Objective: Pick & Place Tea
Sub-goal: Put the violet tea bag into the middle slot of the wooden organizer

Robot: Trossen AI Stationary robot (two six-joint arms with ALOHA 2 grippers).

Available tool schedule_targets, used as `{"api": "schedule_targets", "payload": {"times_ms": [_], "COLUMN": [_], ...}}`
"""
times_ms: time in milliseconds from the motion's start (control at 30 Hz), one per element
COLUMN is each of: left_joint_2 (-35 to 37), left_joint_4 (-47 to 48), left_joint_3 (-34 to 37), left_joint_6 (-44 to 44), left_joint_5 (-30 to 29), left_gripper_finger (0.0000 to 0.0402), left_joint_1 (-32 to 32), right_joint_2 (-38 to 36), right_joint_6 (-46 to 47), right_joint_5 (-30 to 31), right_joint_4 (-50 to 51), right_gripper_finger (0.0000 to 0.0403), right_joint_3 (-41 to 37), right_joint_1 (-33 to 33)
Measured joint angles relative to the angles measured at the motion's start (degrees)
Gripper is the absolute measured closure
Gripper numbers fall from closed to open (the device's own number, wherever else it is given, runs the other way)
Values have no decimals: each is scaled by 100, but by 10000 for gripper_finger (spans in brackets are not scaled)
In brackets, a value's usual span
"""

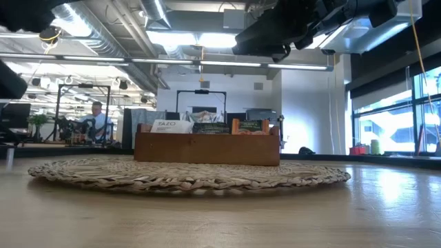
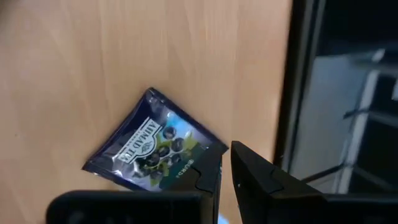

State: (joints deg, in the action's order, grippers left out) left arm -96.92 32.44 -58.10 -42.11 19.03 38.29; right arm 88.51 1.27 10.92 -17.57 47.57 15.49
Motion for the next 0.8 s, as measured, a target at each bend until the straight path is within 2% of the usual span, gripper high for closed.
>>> {"api": "schedule_targets", "payload": {"times_ms": [333, 467, 600, 800], "left_joint_2": [-540, -590, -589, -589], "left_joint_4": [605, 642, 627, 270], "left_joint_3": [-112, -112, -117, -117], "left_joint_6": [841, 1120, 987, 141], "left_joint_5": [-9, -268, -618, -763], "left_gripper_finger": [370, 370, 370, 370], "left_joint_1": [26, 28, 11, -116], "right_joint_2": [2, 2, 4, 4], "right_joint_6": [20, 20, 20, 19], "right_joint_5": [-5, -5, -5, -7], "right_joint_4": [18, 18, 18, 20], "right_gripper_finger": [257, 257, 257, 257], "right_joint_3": [0, 0, 0, 0], "right_joint_1": [0, 0, 0, 0]}}
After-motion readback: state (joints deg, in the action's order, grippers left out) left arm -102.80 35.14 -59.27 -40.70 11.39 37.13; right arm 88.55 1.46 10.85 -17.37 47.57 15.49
